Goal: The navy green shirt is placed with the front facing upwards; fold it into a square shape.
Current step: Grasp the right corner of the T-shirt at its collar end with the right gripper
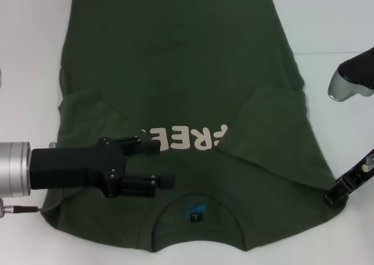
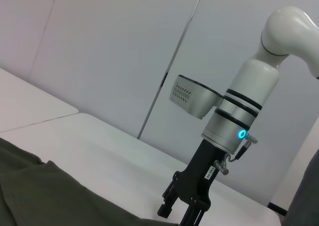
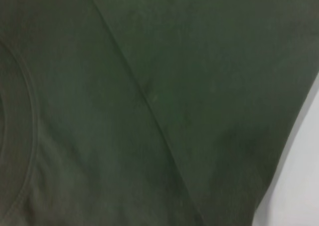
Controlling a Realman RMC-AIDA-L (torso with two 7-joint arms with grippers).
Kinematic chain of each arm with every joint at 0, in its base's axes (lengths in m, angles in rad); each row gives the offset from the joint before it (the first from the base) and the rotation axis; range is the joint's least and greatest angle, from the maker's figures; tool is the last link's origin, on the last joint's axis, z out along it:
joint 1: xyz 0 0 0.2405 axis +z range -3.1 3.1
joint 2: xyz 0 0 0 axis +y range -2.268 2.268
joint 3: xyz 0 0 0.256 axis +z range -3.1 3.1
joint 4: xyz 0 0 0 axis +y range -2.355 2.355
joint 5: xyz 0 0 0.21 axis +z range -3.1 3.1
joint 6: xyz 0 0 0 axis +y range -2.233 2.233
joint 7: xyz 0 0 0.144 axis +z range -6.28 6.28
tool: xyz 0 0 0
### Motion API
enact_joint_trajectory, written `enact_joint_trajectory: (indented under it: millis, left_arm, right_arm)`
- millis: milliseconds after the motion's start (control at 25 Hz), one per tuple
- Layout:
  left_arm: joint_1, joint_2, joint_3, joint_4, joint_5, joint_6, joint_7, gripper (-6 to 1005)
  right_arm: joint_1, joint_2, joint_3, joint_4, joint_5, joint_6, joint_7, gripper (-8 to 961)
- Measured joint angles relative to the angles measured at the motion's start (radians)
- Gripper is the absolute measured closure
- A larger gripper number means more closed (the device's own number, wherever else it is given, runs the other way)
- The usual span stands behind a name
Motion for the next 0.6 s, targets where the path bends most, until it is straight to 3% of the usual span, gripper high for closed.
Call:
enact_joint_trajectory:
  millis: [280, 600]
  left_arm:
    - [-0.004, 0.000, 0.000, 0.000, 0.000, -0.001, 0.001, 48]
    - [-0.004, 0.000, 0.000, 0.000, 0.000, -0.005, 0.002, 48]
  right_arm:
    - [0.000, -0.001, -0.007, 0.000, 0.004, 0.002, 0.006, 142]
    - [0.000, -0.003, -0.010, 0.012, 0.002, 0.003, 0.006, 316]
